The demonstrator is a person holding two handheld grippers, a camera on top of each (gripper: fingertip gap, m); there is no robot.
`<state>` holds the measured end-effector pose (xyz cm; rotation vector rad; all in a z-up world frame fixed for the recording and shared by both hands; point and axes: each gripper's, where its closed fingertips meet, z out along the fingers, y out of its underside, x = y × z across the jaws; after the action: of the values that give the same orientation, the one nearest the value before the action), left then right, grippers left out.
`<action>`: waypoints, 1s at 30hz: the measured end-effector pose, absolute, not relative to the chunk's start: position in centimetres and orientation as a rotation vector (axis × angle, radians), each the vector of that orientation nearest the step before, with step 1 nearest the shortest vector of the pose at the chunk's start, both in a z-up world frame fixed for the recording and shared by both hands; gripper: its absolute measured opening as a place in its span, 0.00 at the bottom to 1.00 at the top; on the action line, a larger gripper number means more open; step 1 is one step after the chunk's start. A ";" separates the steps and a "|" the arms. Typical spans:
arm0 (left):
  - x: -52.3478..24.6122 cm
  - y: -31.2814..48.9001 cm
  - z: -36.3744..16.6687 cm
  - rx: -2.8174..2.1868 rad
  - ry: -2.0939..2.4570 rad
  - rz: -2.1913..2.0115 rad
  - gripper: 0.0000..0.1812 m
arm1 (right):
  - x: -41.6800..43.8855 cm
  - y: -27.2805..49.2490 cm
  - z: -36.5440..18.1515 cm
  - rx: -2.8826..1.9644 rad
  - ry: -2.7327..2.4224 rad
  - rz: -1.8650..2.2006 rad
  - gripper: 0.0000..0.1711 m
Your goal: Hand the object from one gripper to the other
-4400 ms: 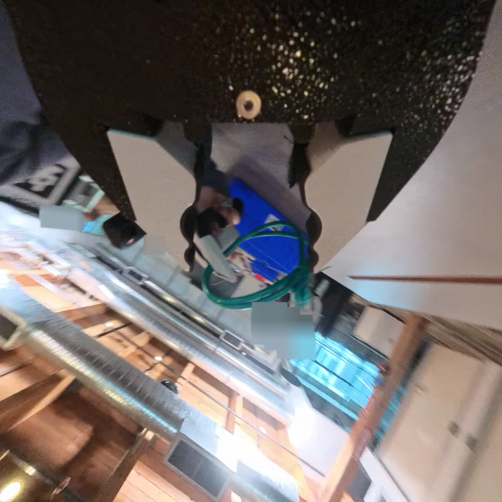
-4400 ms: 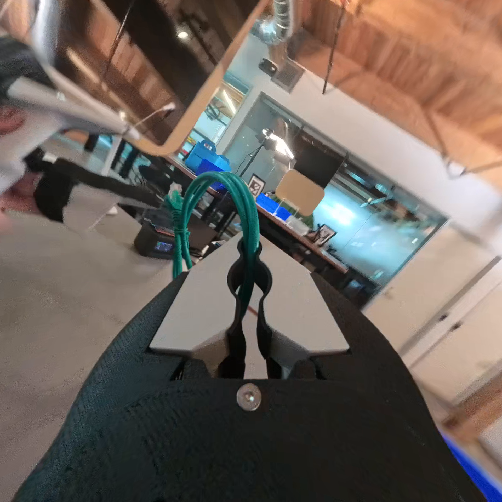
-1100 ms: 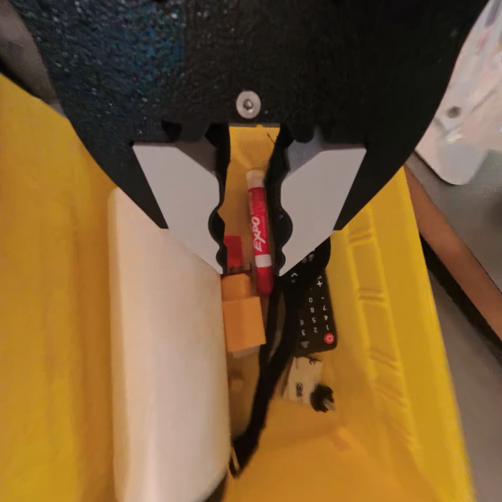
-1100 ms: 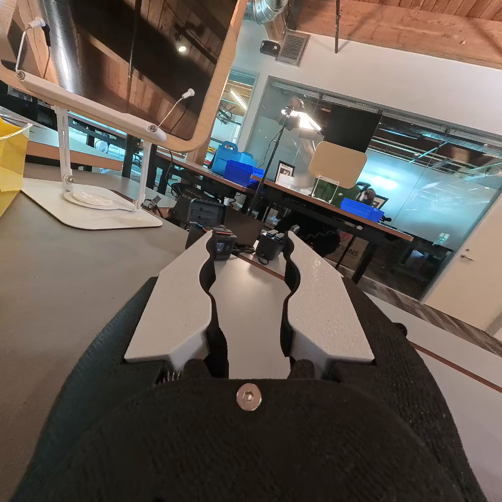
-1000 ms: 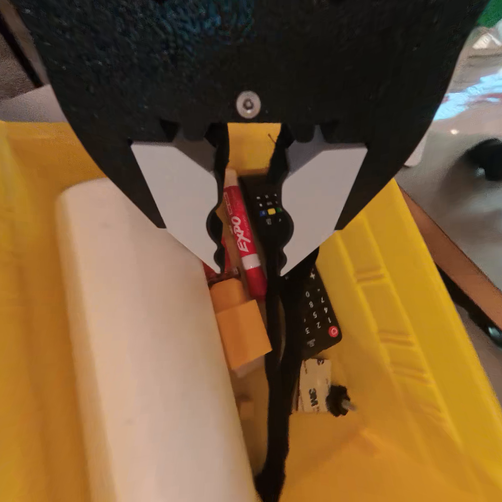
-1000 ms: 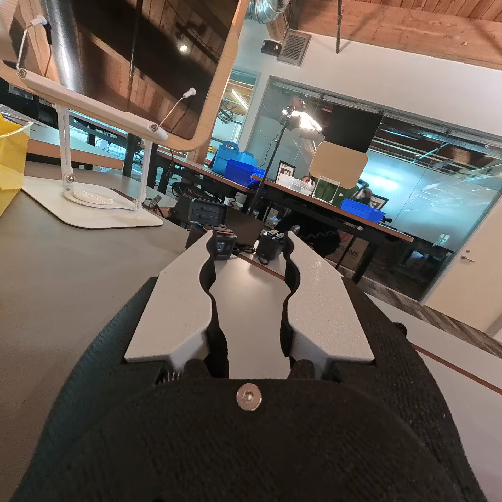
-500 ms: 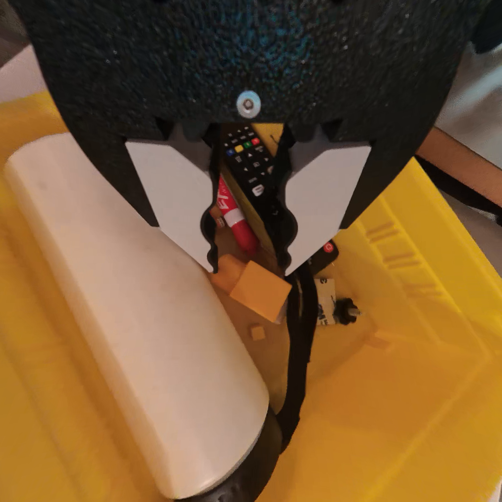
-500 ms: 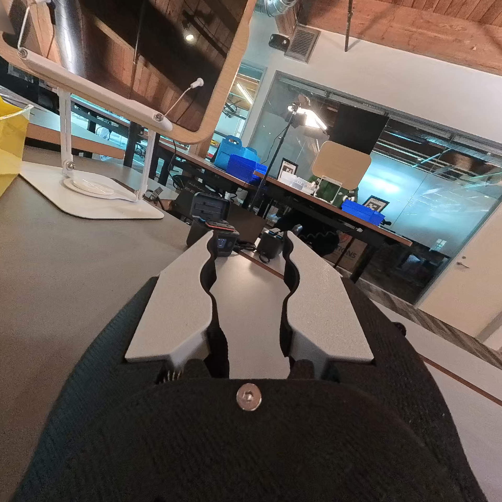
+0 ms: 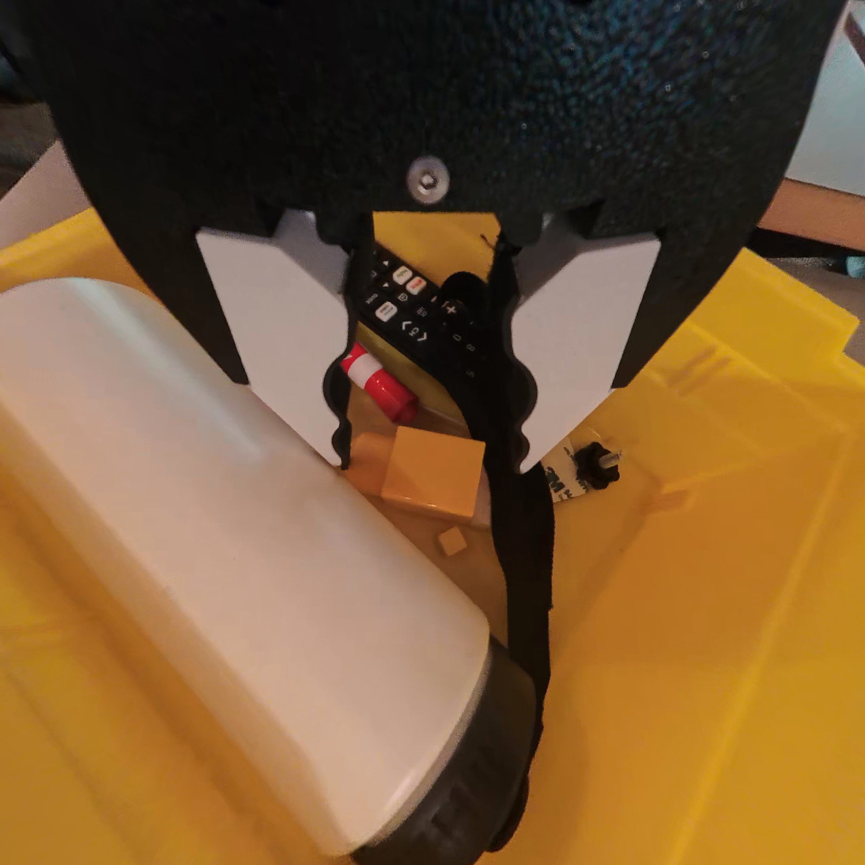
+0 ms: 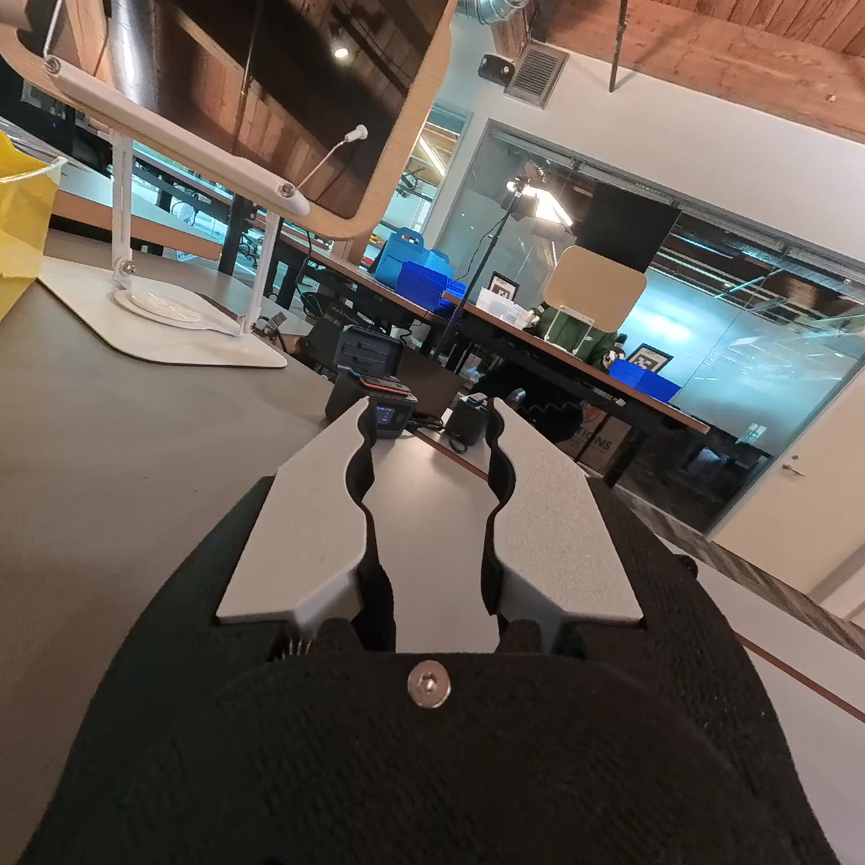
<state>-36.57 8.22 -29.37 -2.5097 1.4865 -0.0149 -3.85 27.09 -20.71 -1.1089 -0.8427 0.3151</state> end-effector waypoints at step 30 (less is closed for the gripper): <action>-37.8 10.3 -25.1 -2.231 1.403 0.491 0.36 | -3.9 27.1 -20.8 -1.111 -0.849 0.314 0.26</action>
<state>-37.81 10.32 -25.15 -2.2315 1.4027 0.4914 -3.94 27.07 -20.80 -1.1107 -0.8493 0.3140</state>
